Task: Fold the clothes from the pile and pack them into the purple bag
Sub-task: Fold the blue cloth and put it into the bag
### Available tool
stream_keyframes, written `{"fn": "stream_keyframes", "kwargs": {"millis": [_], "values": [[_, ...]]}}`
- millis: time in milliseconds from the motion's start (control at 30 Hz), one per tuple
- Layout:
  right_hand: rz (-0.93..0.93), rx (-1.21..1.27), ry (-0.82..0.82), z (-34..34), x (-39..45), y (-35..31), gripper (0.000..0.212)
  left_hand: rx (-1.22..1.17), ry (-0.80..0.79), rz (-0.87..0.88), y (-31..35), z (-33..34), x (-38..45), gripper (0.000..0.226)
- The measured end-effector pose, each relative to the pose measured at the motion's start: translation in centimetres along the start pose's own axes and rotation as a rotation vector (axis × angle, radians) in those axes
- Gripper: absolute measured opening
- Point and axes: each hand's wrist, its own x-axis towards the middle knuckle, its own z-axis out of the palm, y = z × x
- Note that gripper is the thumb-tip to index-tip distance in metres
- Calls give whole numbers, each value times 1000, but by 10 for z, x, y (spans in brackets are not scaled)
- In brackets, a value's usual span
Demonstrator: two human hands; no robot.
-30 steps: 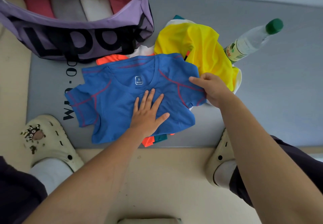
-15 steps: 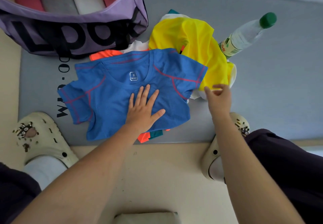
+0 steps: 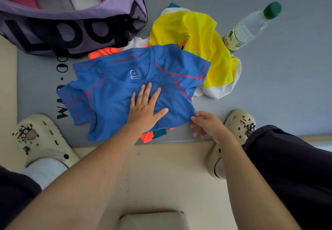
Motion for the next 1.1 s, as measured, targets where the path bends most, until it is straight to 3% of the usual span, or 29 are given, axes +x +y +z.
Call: {"fn": "stream_keyframes", "kwargs": {"millis": [133, 267, 533, 633, 733, 833, 933, 1033, 1100], "values": [[-9, 302, 29, -8, -3, 4, 17, 3, 0, 0, 0, 1, 0, 83], [-19, 413, 70, -11, -1, 6, 21, 4, -24, 10, -1, 0, 0, 83], [13, 260, -179, -19, -10, -3, 6, -16, -95, 23, 2, -7, 1, 83], [-90, 161, -241, -2, -21, -28, 12, -116, -168, 50, 3, -23, 2, 83], [-231, 56, -264, 36, -24, -61, 23, -256, 20, 28, -14, -40, -17, 72], [-320, -126, -157, 83, -15, -78, 25, -280, 332, -181, -41, -45, -63, 60], [-339, -270, -66, 123, 1, -76, 32, -448, 459, -565, -76, -37, -108, 44], [-357, -331, -14, 146, 11, -67, 39, -744, 300, -981, -114, -29, -133, 33], [-351, -319, 24, 153, 14, -64, 41, -1022, 140, -1091, -127, -29, -139, 31]]}}
